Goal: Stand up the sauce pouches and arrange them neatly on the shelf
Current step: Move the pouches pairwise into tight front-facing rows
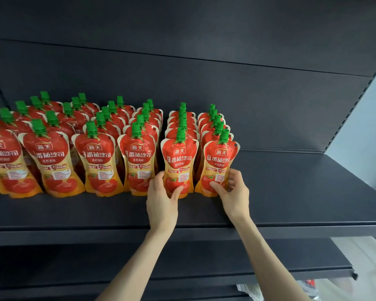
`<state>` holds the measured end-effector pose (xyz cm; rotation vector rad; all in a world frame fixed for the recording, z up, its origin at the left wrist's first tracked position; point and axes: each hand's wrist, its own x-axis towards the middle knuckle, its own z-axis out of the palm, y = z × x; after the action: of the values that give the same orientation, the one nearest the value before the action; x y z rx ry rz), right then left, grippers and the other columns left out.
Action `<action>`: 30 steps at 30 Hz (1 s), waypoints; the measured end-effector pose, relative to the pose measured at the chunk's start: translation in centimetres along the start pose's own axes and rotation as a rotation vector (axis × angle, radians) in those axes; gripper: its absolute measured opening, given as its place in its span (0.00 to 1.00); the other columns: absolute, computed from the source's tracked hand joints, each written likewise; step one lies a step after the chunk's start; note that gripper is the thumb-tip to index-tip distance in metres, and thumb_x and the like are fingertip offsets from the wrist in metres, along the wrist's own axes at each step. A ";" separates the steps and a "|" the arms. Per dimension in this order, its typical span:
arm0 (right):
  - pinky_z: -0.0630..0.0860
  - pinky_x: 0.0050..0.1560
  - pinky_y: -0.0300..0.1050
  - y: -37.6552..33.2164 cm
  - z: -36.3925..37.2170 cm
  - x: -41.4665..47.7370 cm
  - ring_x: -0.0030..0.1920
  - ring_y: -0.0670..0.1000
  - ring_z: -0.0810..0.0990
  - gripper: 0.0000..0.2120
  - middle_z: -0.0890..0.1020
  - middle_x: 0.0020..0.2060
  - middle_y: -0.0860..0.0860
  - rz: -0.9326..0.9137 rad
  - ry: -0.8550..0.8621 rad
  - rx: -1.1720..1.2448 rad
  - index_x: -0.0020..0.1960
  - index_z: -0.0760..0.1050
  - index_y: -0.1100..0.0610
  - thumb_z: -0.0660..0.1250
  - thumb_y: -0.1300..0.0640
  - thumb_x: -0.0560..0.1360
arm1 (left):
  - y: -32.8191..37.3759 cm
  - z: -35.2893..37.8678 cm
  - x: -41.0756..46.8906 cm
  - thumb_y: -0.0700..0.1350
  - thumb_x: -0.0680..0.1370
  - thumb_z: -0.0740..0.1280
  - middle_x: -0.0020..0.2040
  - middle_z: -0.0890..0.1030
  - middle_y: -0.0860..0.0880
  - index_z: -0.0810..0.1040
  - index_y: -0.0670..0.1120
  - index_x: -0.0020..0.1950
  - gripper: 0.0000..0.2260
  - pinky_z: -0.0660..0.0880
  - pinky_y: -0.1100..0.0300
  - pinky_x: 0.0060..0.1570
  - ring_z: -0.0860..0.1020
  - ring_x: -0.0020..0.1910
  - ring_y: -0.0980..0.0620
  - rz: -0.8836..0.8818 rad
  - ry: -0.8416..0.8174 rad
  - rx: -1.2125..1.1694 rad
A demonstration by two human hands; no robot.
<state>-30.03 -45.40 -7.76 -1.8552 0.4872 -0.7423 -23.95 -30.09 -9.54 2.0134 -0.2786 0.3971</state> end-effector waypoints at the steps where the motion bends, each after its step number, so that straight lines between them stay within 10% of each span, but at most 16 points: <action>1: 0.73 0.41 0.28 0.0 0.0 0.1 0.45 0.37 0.77 0.19 0.78 0.49 0.43 0.001 0.000 -0.003 0.57 0.68 0.51 0.73 0.56 0.71 | 0.1 0.0 0.1 0.49 0.72 0.71 0.62 0.74 0.44 0.69 0.43 0.66 0.25 0.74 0.52 0.56 0.73 0.62 0.46 -0.003 -0.001 0.007; 30: 0.72 0.42 0.22 0.4 -0.2 -0.1 0.48 0.38 0.77 0.21 0.78 0.51 0.44 -0.021 -0.034 0.026 0.60 0.68 0.53 0.72 0.56 0.71 | 1.2 0.3 0.3 0.57 0.71 0.70 0.62 0.74 0.46 0.66 0.44 0.67 0.30 0.78 0.49 0.51 0.74 0.61 0.47 -0.011 0.009 0.061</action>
<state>-30.23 -45.68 -8.06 -1.8487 0.4351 -0.7266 -24.03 -30.91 -8.61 2.0714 -0.2525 0.4114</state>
